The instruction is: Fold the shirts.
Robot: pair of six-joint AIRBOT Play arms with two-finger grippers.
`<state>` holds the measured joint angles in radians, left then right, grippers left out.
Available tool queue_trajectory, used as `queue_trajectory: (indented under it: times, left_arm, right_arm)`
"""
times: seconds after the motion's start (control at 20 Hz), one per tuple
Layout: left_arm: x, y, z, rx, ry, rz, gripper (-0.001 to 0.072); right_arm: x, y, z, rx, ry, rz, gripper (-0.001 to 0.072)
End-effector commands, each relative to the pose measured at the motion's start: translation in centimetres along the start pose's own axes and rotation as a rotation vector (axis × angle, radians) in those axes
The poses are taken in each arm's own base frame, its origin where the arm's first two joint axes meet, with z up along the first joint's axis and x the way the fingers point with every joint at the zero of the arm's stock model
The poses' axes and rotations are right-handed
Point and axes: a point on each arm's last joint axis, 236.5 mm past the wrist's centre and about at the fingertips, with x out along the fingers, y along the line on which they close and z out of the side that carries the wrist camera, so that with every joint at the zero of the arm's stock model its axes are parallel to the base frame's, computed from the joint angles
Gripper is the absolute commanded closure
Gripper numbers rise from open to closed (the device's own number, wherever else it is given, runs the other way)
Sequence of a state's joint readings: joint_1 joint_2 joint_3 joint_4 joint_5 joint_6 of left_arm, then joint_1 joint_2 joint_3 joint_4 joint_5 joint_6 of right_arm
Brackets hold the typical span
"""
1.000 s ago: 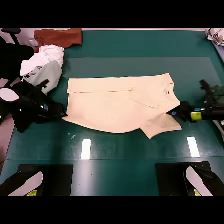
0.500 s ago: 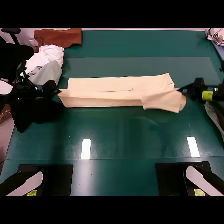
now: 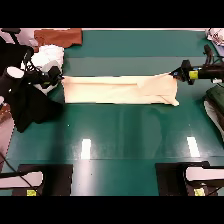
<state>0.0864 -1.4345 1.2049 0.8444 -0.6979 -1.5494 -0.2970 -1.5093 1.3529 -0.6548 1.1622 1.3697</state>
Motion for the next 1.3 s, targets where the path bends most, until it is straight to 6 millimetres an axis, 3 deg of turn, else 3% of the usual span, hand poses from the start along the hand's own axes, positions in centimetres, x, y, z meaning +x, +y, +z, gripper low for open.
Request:
queue_trajectory:
  times: [0.0,0.2,0.35,0.5,0.55,0.6,0.65,0.7,0.8,0.9,1.0,1.05,1.15,1.25]
  left_arm:
    - [2.9,0.4,1.7,-0.006,0.000,-0.003,0.0685]
    - [6.0,2.3,1.0,-0.027,0.037,0.024,0.0684]
    - [7.8,2.3,0.3,-0.013,0.023,0.032,0.0683]
    - [8.7,1.8,1.0,0.003,-0.032,0.033,0.0682]
    - [8.7,1.7,1.2,0.004,-0.044,0.033,0.0682]
    - [8.7,1.8,1.5,0.004,-0.055,0.034,0.0587]
    - [8.7,1.8,1.7,0.002,-0.064,0.034,0.0369]
    - [8.7,1.8,1.8,-0.005,-0.069,0.034,0.0275]
    - [8.6,1.5,1.9,-0.004,-0.066,0.029,0.0258]
    - [8.1,0.0,2.3,0.029,-0.047,0.003,0.0259]
    - [6.9,-2.9,3.6,0.113,-0.039,-0.043,0.0260]
    - [6.2,-4.4,3.9,0.147,-0.027,-0.068,0.0260]
    - [5.0,-7.4,2.9,0.220,0.044,-0.110,0.0260]
    - [4.8,-8.9,0.6,0.309,0.124,-0.104,0.0281]
  right_arm:
    - [3.2,-1.6,2.5,0.002,0.038,0.003,0.0694]
    - [5.6,-3.3,5.0,-0.002,0.051,0.008,0.0694]
    - [7.2,-4.3,6.3,-0.014,0.072,0.018,0.0693]
    - [9.3,-4.6,6.7,-0.027,0.100,0.024,0.0691]
    - [9.5,-5.0,7.5,-0.033,0.078,0.010,0.0665]
    - [9.3,-5.7,8.4,-0.039,0.049,-0.033,0.0585]
    - [9.0,-6.5,9.2,-0.053,0.026,-0.081,0.0530]
    - [8.6,-7.1,9.7,-0.076,0.012,-0.120,0.0512]
    - [7.4,-7.5,10.2,-0.095,0.015,-0.143,0.0509]
    - [5.4,-7.2,10.0,-0.108,0.047,-0.141,0.0341]
    - [2.5,-8.6,9.2,-0.116,0.082,-0.209,0.0318]
    - [1.3,-9.9,8.3,-0.117,0.104,-0.264,0.0213]
    - [-1.4,-13.1,5.9,-0.093,0.170,-0.386,0.0014]
    - [-1.8,-14.1,4.3,-0.038,0.181,-0.355,0.0012]
